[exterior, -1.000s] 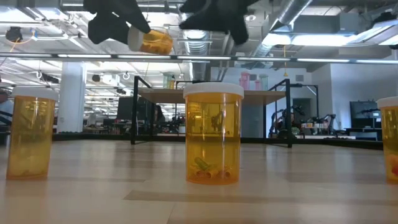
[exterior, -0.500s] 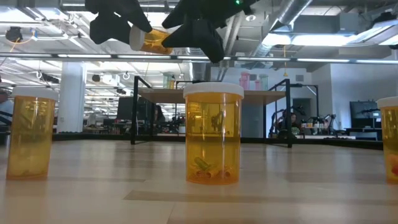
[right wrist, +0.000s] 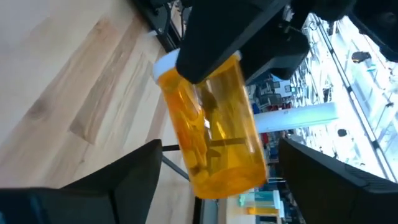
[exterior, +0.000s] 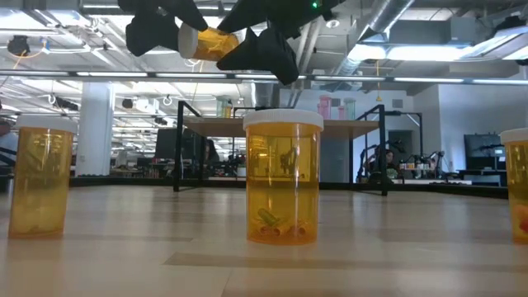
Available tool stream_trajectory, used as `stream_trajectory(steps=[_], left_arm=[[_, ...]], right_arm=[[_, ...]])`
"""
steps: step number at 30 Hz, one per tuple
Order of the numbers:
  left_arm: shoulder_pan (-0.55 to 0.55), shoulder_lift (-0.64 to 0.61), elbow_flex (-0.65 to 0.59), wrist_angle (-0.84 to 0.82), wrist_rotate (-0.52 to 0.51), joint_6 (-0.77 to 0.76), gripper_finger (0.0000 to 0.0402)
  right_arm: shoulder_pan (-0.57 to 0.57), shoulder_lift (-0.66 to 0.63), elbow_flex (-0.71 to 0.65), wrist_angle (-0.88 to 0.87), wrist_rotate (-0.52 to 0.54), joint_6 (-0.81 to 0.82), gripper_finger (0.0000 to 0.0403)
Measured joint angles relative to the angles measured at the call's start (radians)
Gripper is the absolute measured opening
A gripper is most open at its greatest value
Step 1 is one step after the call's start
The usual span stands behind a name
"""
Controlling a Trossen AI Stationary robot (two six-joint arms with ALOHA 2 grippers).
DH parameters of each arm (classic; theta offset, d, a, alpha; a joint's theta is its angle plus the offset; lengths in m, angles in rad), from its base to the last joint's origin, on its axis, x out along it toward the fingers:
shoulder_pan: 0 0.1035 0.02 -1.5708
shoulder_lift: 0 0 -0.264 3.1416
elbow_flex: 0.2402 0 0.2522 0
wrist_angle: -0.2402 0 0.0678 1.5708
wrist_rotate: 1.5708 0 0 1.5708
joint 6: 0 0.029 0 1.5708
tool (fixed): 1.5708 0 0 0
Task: Pick and place medicine bottles onto shelf by color
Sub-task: Put the top large orange pill bottle on the shelf
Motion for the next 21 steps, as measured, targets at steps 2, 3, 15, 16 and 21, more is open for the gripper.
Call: stream_trajectory(steps=[2,3,15,16,21], left_arm=[[0.0,0.0,0.0,0.023,0.016,0.016,0.0194],[0.0,0.0,0.0,0.028,0.024,0.022,0.0194],[0.0,0.0,0.0,0.021,0.037,0.023,0.0194],[0.0,0.0,0.0,0.02,0.037,0.024,0.0195],[0.0,0.0,-0.001,0.019,0.026,0.062,0.0209]], right_arm=[[0.0,0.0,0.0,-0.004,0.0,-0.027,0.0324],[0.0,0.0,-0.001,-0.004,-0.001,-0.037,0.0317],[0.002,0.0,-0.001,-0.018,-0.002,-0.052,0.0223],[0.002,0.0,-0.001,-0.019,-0.001,-0.053,0.0213],[0.003,0.0,-0.001,-0.025,0.0,-0.055,0.0181]])
